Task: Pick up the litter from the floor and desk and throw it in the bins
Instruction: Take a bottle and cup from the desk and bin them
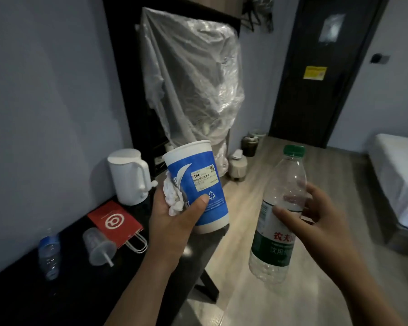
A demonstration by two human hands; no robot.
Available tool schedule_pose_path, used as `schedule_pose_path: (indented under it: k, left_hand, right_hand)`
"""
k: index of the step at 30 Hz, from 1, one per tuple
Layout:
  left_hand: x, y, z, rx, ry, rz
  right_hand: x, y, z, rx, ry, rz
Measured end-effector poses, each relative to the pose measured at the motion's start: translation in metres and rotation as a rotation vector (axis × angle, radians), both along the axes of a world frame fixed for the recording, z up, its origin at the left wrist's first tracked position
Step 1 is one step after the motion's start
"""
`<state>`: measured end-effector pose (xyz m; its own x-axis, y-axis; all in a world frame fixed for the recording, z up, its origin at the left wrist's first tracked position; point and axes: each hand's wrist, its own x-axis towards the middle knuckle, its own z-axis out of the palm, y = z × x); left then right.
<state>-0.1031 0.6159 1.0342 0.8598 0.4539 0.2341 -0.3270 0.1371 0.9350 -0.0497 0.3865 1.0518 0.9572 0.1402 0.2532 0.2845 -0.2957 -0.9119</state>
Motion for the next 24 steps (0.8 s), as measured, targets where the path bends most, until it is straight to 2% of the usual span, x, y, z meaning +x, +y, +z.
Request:
schedule_pose_path:
  k: [5, 14, 24]
  left_hand:
    - [0.032, -0.037, 0.015, 0.071, -0.049, -0.15]
    - [0.118, -0.048, 0.033, 0.051, -0.108, -0.365]
    - [0.233, -0.06, 0.02, 0.189, -0.057, -0.256]
  right_hand:
    - [0.008, -0.042, 0.018, 0.066, -0.033, -0.101]
    - [0.057, -0.06, 0.033, 0.029, -0.121, -0.269]
    - [0.145, -0.063, 0.014, 0.042, -0.04, -0.33]
